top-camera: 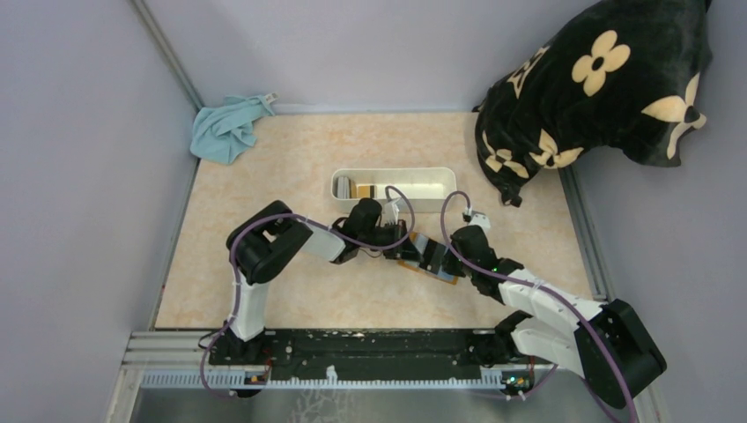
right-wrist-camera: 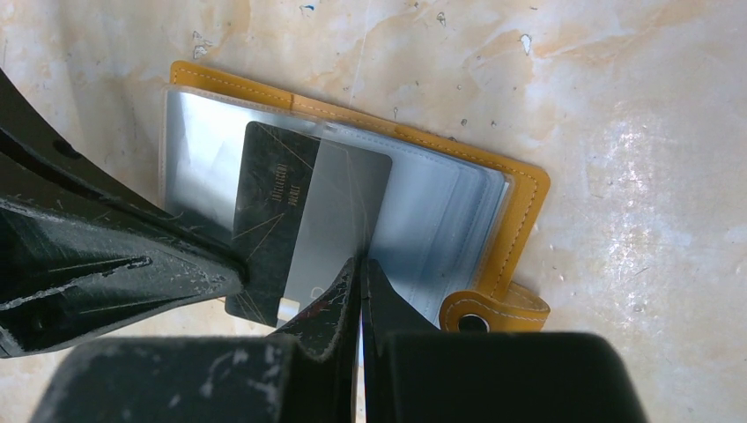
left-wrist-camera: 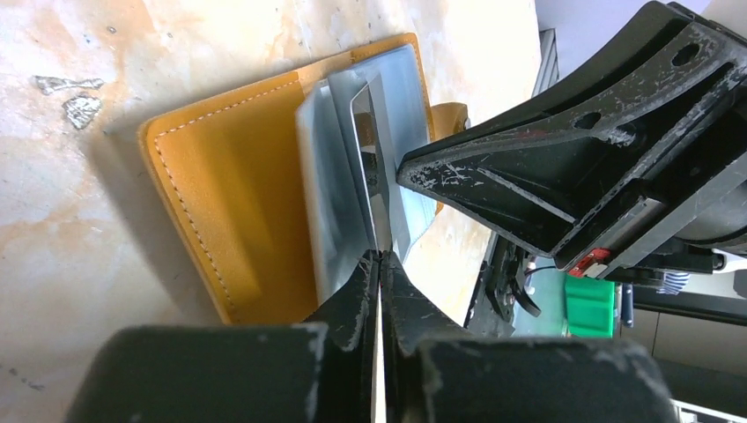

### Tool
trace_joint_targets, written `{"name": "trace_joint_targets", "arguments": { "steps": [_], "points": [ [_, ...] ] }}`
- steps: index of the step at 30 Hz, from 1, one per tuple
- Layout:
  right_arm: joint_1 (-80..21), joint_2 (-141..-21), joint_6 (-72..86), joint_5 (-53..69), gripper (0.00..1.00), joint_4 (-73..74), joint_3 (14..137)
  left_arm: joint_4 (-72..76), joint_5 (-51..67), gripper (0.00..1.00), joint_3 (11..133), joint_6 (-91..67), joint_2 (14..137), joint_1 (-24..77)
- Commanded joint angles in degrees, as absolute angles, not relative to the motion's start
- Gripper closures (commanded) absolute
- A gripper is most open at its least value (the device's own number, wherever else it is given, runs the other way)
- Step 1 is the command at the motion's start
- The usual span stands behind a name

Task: Take the credit cards out of the card holder

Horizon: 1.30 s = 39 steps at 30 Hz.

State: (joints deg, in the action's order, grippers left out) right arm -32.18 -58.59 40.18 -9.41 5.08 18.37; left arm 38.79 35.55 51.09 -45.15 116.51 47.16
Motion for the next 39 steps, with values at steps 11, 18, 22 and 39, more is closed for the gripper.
{"name": "trace_joint_targets", "arguments": {
  "steps": [11,18,22,39],
  "points": [
    [-30.2,-58.6,39.5,-9.8,1.0,5.3,18.3,41.1,36.2,1.0,46.4,-45.2,112.6,44.2],
    [-29.7,-59.2,39.3,-9.3,1.0,4.4,18.5,28.4,32.2,1.0,45.4,-36.8,102.3,39.8],
    [-29.7,-58.6,39.2,-9.0,1.0,3.5,18.8,24.0,32.3,1.0,46.3,-34.8,98.7,37.9],
    [-28.8,-44.8,34.8,12.9,0.54,-23.0,16.7,77.1,57.2,1.0,37.0,-67.5,101.9,31.7]
  ]
}}
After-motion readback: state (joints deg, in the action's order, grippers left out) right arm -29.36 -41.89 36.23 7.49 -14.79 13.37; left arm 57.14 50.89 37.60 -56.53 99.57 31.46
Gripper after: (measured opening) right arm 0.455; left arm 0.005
